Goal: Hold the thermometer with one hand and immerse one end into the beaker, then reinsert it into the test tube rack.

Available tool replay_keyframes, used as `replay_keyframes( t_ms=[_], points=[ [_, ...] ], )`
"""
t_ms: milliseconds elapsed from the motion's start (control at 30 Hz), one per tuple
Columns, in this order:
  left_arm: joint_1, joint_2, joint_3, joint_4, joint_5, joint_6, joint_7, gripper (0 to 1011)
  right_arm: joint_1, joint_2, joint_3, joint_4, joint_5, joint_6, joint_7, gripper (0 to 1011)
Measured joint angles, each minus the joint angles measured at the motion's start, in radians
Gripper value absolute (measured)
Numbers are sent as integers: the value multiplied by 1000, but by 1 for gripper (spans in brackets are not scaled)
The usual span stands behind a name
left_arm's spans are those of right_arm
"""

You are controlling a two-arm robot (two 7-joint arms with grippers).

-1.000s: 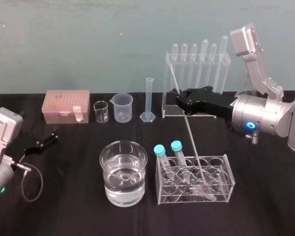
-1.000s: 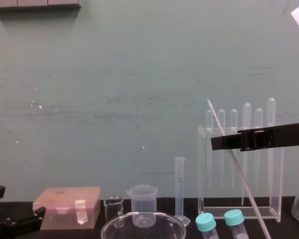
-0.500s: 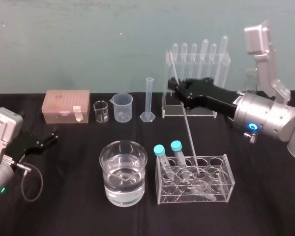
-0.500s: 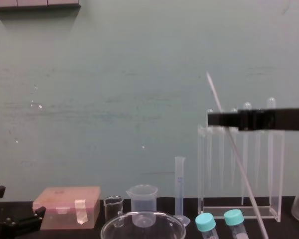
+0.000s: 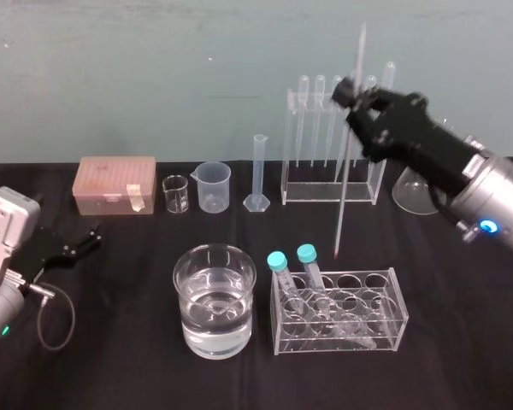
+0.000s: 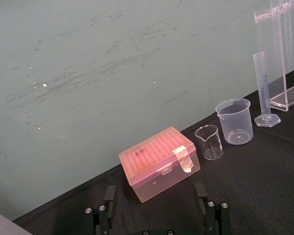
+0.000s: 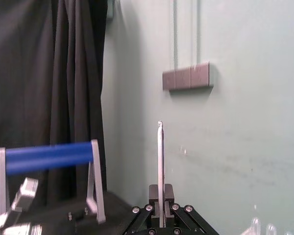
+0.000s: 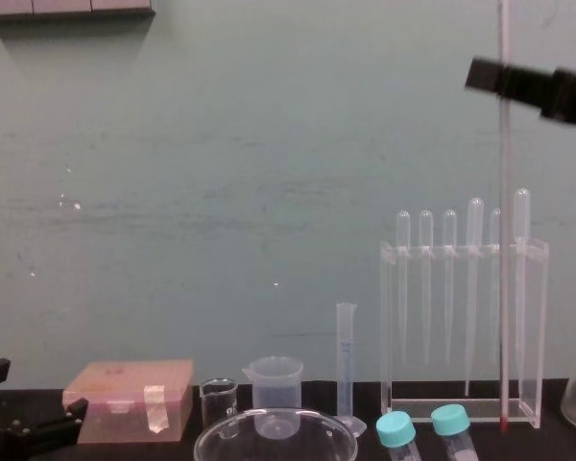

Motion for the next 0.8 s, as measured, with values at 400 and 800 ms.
replay_keyframes(
  t_ms=[400,800],
  points=[
    [0,0,0,0,0,0,0,1008,159,-66,6,61,39,-7,110,53],
    [0,0,0,0,0,0,0,1008,344,-194,-126,152,132,47,248,52]
  ],
)
